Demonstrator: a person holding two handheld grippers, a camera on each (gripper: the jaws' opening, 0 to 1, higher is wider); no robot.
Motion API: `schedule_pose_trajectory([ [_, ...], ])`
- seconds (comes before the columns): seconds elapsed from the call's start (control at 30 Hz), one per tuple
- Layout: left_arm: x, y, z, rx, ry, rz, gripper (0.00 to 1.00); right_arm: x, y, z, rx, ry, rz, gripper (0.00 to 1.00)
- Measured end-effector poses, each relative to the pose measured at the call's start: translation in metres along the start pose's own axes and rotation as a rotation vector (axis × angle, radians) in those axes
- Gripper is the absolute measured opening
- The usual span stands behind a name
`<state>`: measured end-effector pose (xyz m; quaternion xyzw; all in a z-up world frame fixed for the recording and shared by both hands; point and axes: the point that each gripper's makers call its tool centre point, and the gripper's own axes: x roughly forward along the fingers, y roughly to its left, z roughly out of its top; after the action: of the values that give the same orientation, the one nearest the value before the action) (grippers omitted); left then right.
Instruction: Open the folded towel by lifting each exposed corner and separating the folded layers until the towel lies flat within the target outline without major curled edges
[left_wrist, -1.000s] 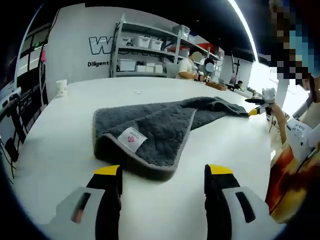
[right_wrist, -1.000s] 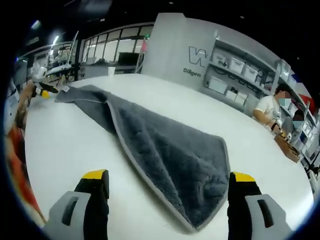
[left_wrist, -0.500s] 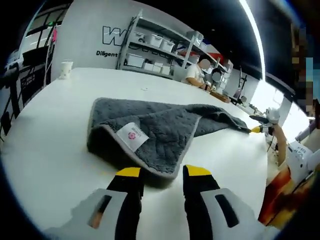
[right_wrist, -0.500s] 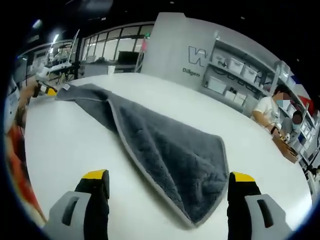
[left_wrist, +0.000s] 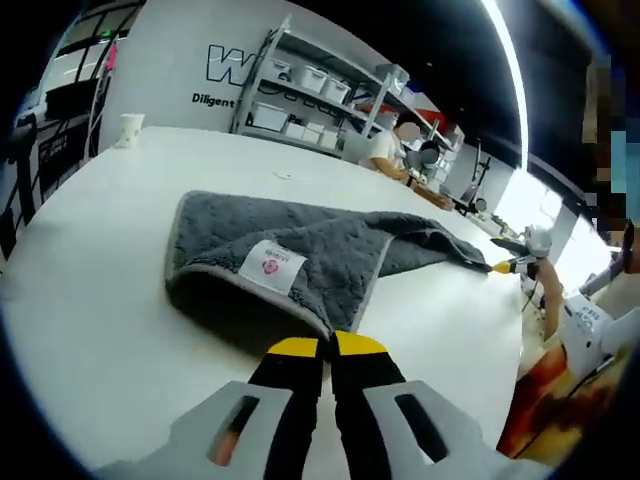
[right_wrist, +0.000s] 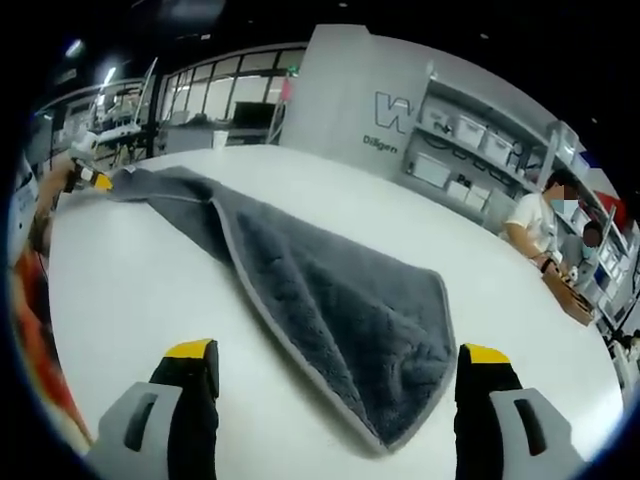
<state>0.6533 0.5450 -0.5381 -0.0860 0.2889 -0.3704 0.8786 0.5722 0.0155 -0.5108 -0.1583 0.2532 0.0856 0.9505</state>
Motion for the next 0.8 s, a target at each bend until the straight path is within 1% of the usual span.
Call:
schedule_pose_trajectory([
  [0.2, -0.012, 0.003, 0.003, 0.004, -0.006, 0.016, 0.02, 0.002, 0.003, 0.004, -0.011, -0.005, 0.005, 0.98],
  [0.4, -0.018, 0.007, 0.004, 0.02, -0.008, 0.03, 0.03, 0.005, 0.014, 0.015, -0.058, -0.019, 0.022, 0.97],
  [0.5, -0.018, 0.009, 0.003, 0.021, -0.005, 0.034, 0.03, 0.008, 0.023, 0.027, -0.114, -0.039, 0.032, 0.91],
  [0.57, -0.017, 0.009, 0.003, 0.022, -0.005, 0.032, 0.03, 0.01, 0.029, 0.034, -0.127, -0.045, 0.042, 0.86],
  [0.63, -0.017, 0.01, 0.004, 0.026, -0.006, 0.031, 0.03, 0.014, 0.042, 0.044, -0.157, -0.049, 0.078, 0.82],
  [0.67, -0.017, 0.01, 0.004, 0.027, -0.007, 0.03, 0.03, 0.016, 0.046, 0.048, -0.174, -0.058, 0.091, 0.81],
  [0.73, -0.017, 0.01, 0.005, 0.038, -0.014, 0.029, 0.03, 0.022, 0.061, 0.061, -0.206, -0.092, 0.129, 0.78],
  [0.8, -0.017, 0.009, 0.005, 0.042, -0.015, 0.031, 0.03, 0.025, 0.071, 0.068, -0.237, -0.105, 0.156, 0.75],
])
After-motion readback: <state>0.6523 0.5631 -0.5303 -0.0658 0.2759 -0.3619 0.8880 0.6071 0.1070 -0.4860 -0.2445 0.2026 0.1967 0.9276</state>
